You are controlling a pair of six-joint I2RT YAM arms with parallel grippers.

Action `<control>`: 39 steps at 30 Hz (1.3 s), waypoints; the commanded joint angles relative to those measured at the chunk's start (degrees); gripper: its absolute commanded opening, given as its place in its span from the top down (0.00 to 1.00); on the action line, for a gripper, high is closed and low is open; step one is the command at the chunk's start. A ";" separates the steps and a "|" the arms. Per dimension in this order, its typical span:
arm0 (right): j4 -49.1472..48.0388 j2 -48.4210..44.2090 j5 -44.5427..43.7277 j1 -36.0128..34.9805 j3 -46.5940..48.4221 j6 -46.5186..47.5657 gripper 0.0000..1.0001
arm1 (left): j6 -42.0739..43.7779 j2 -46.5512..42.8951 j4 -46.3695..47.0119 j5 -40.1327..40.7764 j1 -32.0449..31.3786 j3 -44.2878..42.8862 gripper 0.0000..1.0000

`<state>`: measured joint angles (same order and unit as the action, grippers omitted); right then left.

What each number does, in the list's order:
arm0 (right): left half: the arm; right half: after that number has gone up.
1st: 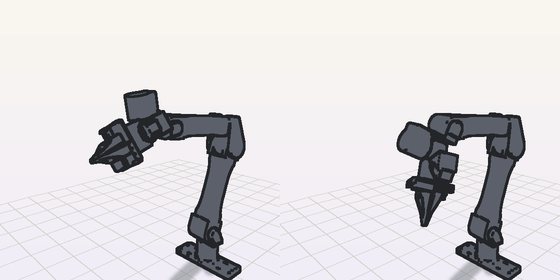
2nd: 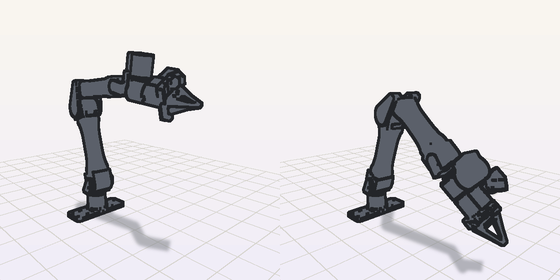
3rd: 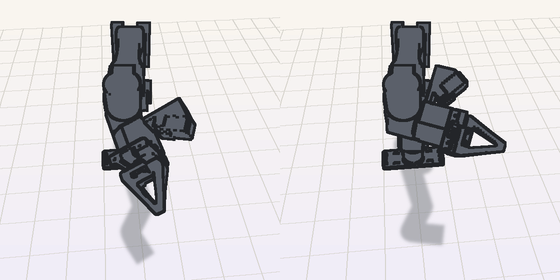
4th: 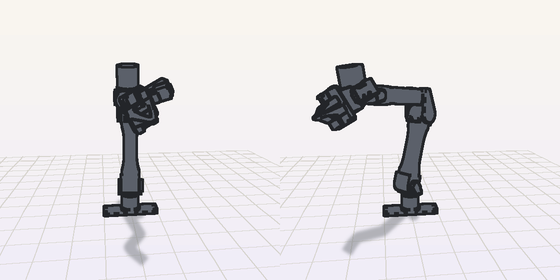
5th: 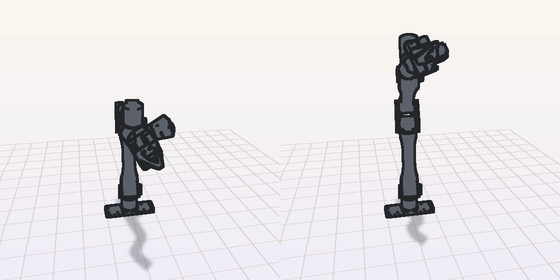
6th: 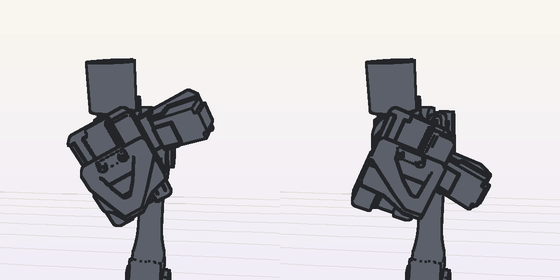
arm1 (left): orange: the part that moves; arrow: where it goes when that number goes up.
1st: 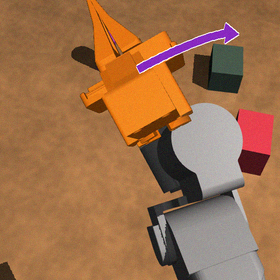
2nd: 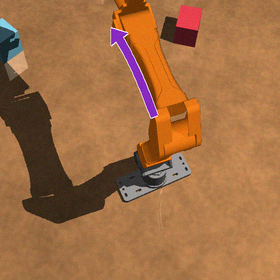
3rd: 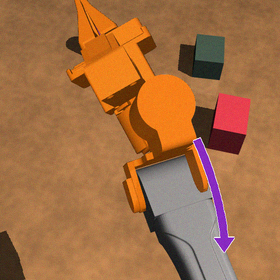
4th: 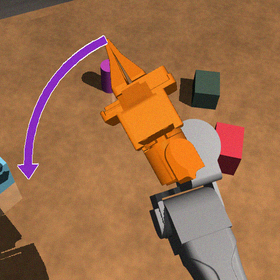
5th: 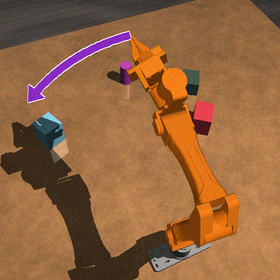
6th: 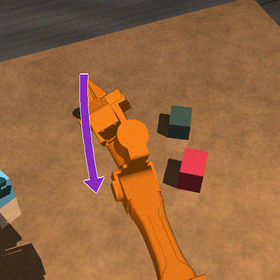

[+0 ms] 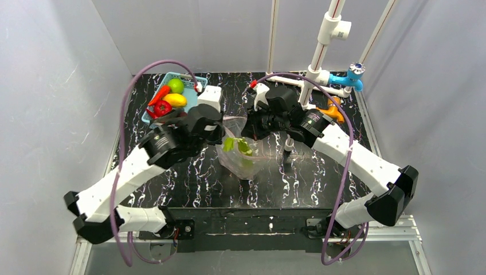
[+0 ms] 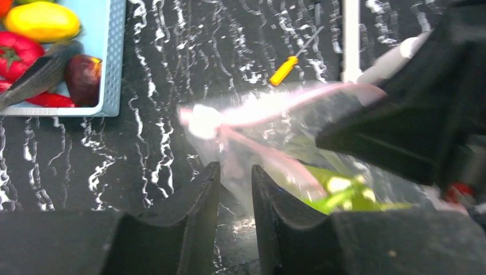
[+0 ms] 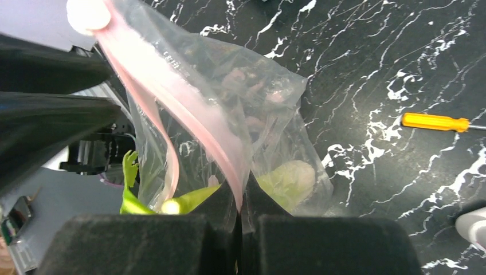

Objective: Place the food in the zip-top bag and seal the zipper
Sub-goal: Place the fake vegetable in the zipper food storage bag, then adjust the zipper food storage bag at the center of the board.

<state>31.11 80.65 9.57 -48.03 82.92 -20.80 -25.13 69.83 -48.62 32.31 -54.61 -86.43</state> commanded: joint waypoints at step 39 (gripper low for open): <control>-0.95 0.79 -12.79 -3.00 11.88 3.08 0.99 | -10.24 -9.15 4.44 -3.20 -0.33 6.95 0.30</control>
<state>34.37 83.67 1.68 -50.76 91.46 -17.44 -39.92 66.20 -47.70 28.46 -54.61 -82.84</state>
